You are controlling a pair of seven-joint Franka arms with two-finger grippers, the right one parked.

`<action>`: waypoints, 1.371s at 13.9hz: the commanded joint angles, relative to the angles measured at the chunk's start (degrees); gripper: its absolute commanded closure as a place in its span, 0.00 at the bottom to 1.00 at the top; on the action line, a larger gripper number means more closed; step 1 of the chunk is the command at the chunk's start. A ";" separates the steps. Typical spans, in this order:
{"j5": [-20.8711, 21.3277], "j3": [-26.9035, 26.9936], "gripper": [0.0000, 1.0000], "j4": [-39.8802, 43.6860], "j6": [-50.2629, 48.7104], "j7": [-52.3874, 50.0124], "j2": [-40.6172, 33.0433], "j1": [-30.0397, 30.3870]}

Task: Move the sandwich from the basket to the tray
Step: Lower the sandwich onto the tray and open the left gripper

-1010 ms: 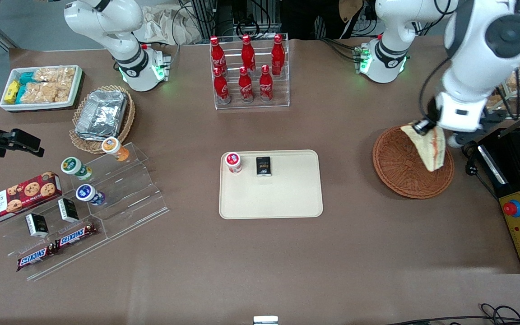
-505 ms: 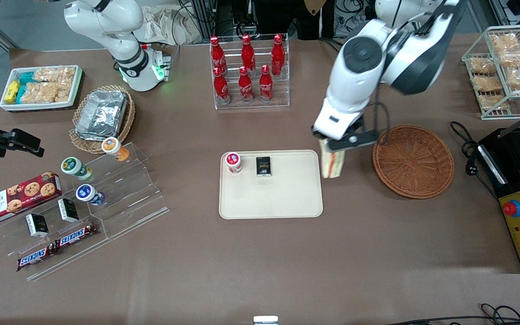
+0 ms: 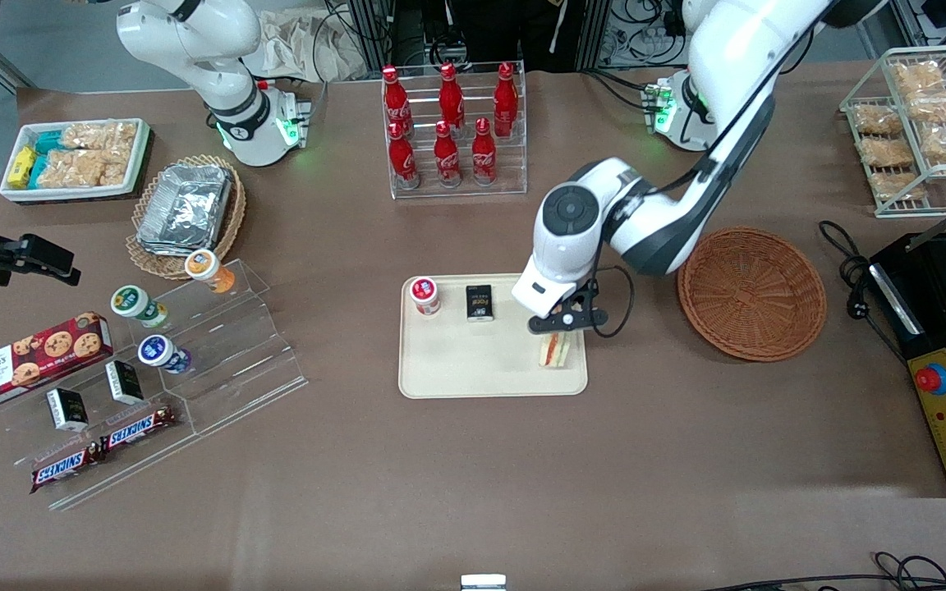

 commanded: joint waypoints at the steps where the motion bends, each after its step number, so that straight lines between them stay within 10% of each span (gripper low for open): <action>1: 3.09 -0.08 1.00 2.48 0.39 -1.50 4.05 -0.43; 3: 3.88 0.19 1.00 2.48 1.10 -2.29 5.11 -0.43; 4: 4.84 0.19 0.65 2.48 1.01 -2.38 5.37 -0.43; 5: 5.20 0.19 0.04 2.48 1.01 -2.99 5.64 -0.26; 14: 3.63 0.10 0.00 5.55 -0.47 -5.73 1.53 1.23; 19: -10.32 0.09 0.00 8.18 -13.54 2.25 -13.93 6.77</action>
